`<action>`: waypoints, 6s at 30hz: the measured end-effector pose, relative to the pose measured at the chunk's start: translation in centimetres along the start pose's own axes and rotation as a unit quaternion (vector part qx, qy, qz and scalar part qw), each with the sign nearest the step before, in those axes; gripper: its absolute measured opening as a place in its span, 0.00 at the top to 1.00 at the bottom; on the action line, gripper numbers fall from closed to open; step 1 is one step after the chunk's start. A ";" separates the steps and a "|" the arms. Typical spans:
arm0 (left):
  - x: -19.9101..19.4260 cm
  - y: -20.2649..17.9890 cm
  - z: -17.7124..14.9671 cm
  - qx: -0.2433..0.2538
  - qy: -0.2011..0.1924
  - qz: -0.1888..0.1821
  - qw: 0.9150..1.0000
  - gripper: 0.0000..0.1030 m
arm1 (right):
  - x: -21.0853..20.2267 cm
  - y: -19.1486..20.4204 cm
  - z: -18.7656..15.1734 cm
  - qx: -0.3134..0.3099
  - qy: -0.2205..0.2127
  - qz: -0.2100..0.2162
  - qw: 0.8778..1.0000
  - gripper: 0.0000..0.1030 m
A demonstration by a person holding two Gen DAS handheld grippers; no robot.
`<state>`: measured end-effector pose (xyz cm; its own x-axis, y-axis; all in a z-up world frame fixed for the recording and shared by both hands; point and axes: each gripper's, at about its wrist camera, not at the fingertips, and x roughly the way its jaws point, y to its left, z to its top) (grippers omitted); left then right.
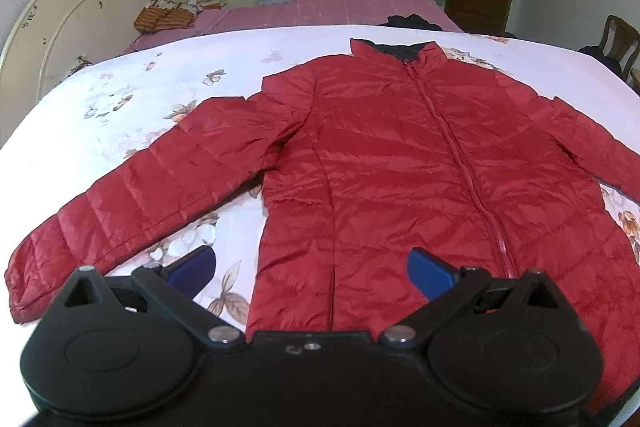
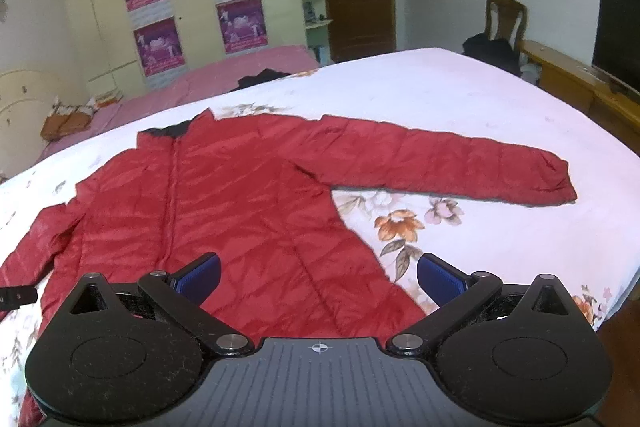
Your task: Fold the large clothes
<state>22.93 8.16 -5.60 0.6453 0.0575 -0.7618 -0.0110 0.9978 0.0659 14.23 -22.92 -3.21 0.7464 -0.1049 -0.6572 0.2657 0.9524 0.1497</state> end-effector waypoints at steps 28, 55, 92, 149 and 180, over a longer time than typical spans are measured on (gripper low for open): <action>8.4 -11.9 6.6 -0.035 0.002 0.066 0.997 0.02 | 14.4 -20.5 8.9 0.035 0.028 -0.048 0.998 0.01; 10.7 -15.5 7.9 -0.012 0.017 0.083 0.996 0.07 | 16.4 -33.6 7.8 0.138 0.062 -0.104 0.983 0.55; 10.4 2.1 7.2 -0.106 0.007 0.043 0.993 0.16 | 24.6 15.8 9.9 -0.063 0.152 0.297 0.941 0.82; 19.2 -1.0 8.7 -0.061 -0.013 0.007 0.998 0.89 | 31.3 -1.2 14.0 -0.043 0.097 0.088 0.990 0.87; 19.5 -2.5 9.7 -0.031 -0.009 0.020 0.999 0.44 | 31.0 6.3 13.2 -0.152 0.063 0.094 0.982 0.63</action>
<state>42.93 6.44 -14.34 0.6572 0.0978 -0.7473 -0.0840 0.9949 0.0563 47.11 -23.94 -12.92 0.6789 0.0997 -0.7275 -0.0791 0.9949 0.0625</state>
